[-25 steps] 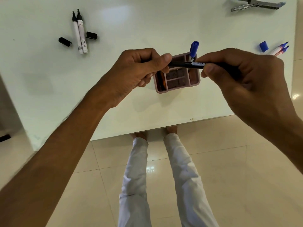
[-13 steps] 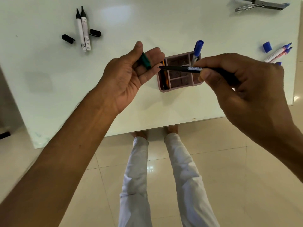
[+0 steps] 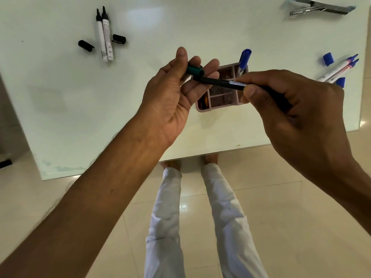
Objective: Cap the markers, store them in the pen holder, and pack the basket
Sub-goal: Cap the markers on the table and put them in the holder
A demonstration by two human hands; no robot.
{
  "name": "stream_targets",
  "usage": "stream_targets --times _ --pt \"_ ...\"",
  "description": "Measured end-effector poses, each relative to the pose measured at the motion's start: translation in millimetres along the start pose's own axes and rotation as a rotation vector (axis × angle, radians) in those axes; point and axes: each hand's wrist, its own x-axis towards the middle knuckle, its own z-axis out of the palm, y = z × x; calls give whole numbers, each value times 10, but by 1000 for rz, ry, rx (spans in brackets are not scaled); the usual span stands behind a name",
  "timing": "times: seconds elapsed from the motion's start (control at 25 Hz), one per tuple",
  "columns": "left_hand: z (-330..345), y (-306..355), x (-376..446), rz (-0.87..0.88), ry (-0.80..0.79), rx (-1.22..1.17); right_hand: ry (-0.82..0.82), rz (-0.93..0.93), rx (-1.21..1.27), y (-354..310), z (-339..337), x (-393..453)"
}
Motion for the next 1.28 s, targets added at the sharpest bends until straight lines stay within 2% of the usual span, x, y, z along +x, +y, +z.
stream_targets --times 0.12,0.2,0.36,0.52,0.8,1.28 --pt "-10 -20 -17 -36 44 -151 37 6 13 -18 13 -18" --pt "-20 -25 -37 -10 64 -168 47 11 7 -24 34 -23" --pt "-22 -44 -81 135 54 21 26 17 -5 -13 68 -47" --pt "27 -177 -169 207 42 176 27 8 2 -71 123 -72" --pt "3 -53 -80 246 132 150 79 16 -2 -58 48 -140" --pt "-139 -5 -109 279 39 336 84 15 -29 42 72 -189"
